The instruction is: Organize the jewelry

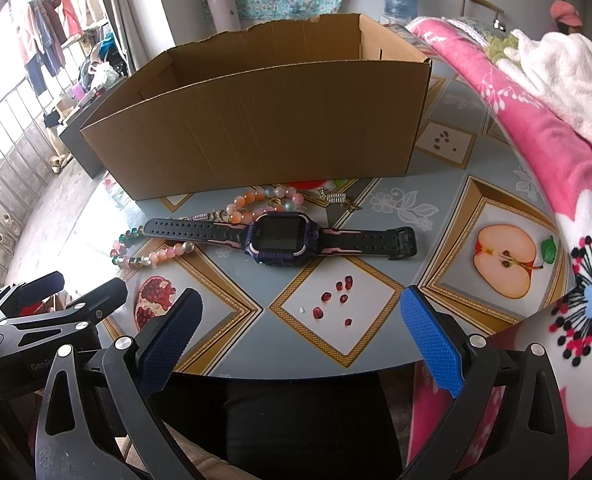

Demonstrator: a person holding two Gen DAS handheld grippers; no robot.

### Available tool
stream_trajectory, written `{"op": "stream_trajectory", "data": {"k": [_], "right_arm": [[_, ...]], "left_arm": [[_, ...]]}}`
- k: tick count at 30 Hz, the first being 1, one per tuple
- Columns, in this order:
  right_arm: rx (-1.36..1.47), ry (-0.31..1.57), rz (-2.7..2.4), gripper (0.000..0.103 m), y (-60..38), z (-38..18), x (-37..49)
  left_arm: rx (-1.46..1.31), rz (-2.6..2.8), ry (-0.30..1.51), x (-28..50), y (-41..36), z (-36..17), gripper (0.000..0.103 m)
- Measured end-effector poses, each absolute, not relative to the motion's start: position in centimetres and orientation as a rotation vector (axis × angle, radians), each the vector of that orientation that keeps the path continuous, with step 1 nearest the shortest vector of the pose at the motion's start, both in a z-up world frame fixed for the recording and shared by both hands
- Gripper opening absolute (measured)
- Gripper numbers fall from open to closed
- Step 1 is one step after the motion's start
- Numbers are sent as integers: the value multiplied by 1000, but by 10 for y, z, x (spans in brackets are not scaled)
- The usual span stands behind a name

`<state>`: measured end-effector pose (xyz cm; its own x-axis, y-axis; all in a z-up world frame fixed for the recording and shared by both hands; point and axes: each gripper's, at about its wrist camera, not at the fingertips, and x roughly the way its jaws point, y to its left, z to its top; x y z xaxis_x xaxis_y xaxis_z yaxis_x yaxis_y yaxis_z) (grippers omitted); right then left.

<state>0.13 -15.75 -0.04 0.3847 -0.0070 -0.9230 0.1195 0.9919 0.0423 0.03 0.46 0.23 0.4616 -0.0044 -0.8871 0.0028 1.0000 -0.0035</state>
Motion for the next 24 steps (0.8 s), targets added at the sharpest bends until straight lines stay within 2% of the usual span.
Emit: {"op": "stream_trajectory", "data": {"k": [24], "right_arm": [[108,1174,-79,95,-157,-3,3]], "left_arm": [[-1,-2,1084,0,6,6,98]]}}
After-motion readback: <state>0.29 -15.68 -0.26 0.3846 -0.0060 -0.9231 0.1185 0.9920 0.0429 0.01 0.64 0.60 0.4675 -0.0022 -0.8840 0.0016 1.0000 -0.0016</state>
